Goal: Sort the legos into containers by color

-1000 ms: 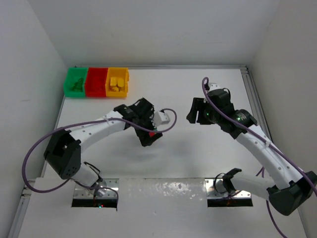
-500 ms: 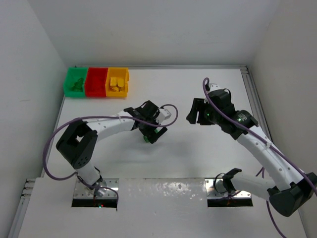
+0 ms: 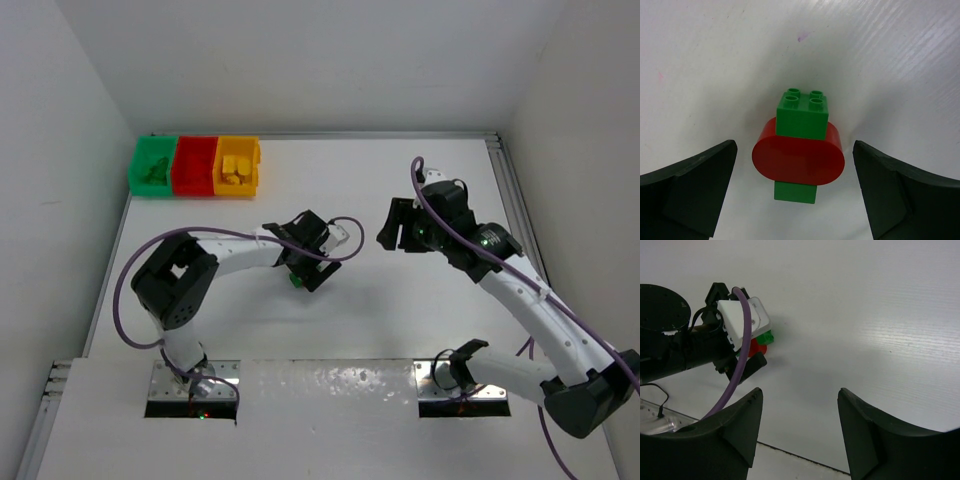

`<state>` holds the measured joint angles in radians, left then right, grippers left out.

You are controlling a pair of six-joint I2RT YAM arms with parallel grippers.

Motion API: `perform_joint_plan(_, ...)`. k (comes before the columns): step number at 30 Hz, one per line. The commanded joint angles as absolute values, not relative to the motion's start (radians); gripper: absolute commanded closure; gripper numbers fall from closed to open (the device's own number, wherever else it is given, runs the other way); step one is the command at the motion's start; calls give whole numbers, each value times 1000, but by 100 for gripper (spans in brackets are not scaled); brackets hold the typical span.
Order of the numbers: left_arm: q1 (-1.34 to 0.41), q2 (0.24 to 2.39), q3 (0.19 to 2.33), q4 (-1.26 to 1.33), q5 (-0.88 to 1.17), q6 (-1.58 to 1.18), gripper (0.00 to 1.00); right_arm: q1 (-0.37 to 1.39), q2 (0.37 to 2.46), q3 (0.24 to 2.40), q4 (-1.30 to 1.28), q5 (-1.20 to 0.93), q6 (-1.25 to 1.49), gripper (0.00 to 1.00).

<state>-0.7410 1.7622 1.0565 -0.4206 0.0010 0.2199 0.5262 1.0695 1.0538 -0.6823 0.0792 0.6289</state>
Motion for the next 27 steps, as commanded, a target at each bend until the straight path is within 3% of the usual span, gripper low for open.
perform_joint_plan(1, -749, 1756, 1039, -374, -29, 227, 1, 532, 1043, 1051, -669, 101, 634, 39)
perform_joint_plan(4, -749, 1749, 1028, -370, -8, 225, 11, 531, 1035, 1045, -669, 107, 635, 39)
perform_joint_plan(8, -749, 1753, 1042, -397, -5, 225, 34, 532, 1032, 1045, -664, 106, 637, 39)
perform_joint_plan(15, -749, 1752, 1046, -390, 70, 229, 55, 531, 1029, 1046, -667, 109, 637, 39)
perform_joint_plan(18, -749, 1750, 1061, -399, 98, 236, 77, 531, 1026, 1040, -667, 109, 641, 39)
perform_joint_plan(19, -749, 1743, 1072, -408, 107, 250, 92, 531, 1028, 1037, -667, 106, 649, 39)
perform_joint_plan(20, -749, 1737, 1097, -432, 113, 258, 99, 531, 1028, 1037, -667, 106, 655, 39)
perform_joint_plan(27, -749, 1462, 1136, -470, 135, 408, 100, 529, 1133, 1140, -664, 55, 699, 40)
